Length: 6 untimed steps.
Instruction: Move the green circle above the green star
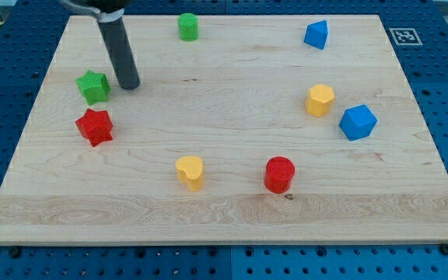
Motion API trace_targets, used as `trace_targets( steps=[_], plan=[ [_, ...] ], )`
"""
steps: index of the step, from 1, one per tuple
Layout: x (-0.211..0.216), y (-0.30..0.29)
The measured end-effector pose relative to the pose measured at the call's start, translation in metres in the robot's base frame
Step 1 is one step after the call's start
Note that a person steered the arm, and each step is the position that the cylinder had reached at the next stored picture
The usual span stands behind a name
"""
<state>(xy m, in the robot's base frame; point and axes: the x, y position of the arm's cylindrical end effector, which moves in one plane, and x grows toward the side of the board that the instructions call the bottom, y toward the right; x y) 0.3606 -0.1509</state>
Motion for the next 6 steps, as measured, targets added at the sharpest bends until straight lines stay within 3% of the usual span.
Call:
trace_targets(
  steps=[1, 3, 4, 6],
  plan=[
    [-0.037, 0.019],
    [-0.113, -0.023],
    [-0.158, -0.017],
    [-0.168, 0.063]
  ],
)
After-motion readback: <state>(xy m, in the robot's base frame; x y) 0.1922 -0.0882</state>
